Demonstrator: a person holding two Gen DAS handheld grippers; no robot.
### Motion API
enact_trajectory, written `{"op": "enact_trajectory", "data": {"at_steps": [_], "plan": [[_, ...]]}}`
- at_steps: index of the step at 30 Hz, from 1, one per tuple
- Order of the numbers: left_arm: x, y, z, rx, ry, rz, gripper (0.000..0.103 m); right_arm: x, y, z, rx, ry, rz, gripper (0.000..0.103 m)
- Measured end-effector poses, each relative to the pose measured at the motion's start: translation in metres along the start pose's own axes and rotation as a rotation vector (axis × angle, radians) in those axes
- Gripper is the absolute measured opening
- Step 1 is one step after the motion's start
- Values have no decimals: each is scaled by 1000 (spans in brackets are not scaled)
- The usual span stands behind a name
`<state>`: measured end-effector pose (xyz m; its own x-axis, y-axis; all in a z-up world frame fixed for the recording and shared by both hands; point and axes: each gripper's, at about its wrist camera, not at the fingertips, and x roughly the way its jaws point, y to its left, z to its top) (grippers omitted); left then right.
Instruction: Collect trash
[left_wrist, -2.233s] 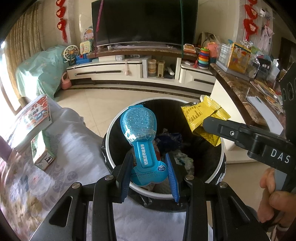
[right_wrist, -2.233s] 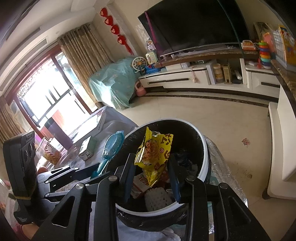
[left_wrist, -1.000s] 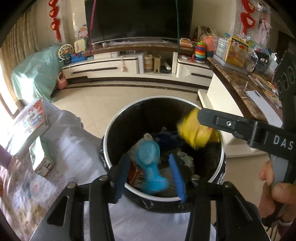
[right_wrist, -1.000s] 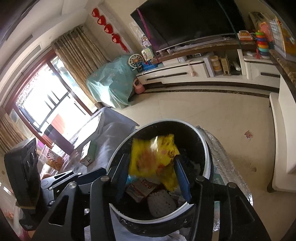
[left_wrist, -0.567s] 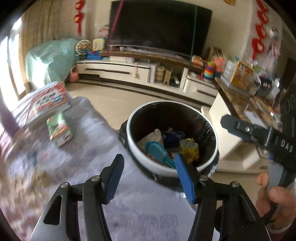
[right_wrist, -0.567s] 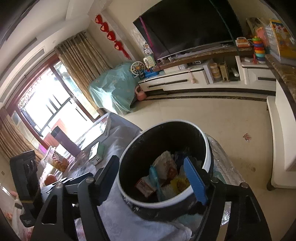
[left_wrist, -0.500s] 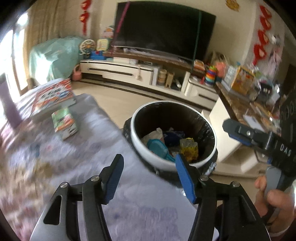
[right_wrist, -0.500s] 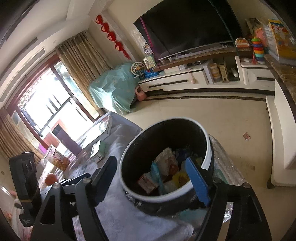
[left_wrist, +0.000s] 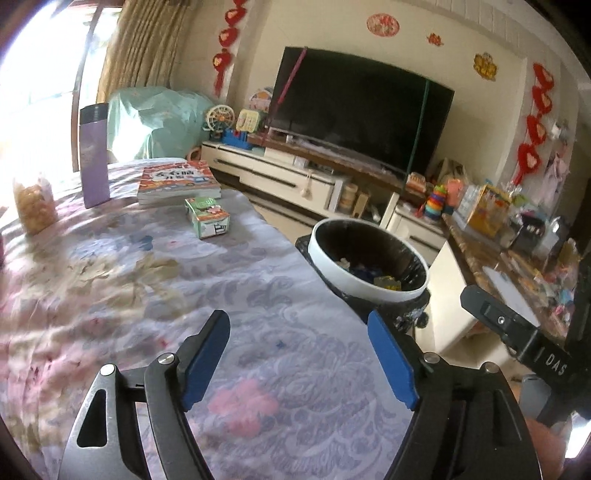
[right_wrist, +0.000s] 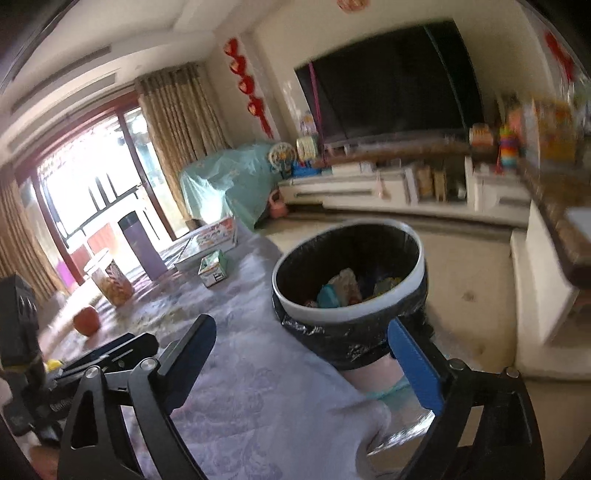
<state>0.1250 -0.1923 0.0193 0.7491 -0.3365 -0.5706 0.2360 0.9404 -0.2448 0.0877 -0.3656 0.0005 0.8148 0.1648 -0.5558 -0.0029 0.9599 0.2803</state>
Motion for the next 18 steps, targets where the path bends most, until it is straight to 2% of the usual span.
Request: {"op": "enact_trajectory", "data": {"at_steps": [3,4,6,8,11,18], "plan": [[-23,5,1,-7,-65,4,81,-19,16,3,-82,-88,-46,98],[-29,6,2,-6,-88,10,84,-26,21,4,-103,-123,-62,100],[-44,7,-1,-2,-144,37,102,-41,29,6,-144,-215,-97,103],[-60,6,-9,2,-202,81,102,-50,34,4,-166,-270,-128,103],[-68,5,-23,16,-220,126,102,-48,36,0,-169,-279,-150,103],[-77,-10,-45,61,-260,216,102,-33,32,-18,-135,-234,-135,103]]}}
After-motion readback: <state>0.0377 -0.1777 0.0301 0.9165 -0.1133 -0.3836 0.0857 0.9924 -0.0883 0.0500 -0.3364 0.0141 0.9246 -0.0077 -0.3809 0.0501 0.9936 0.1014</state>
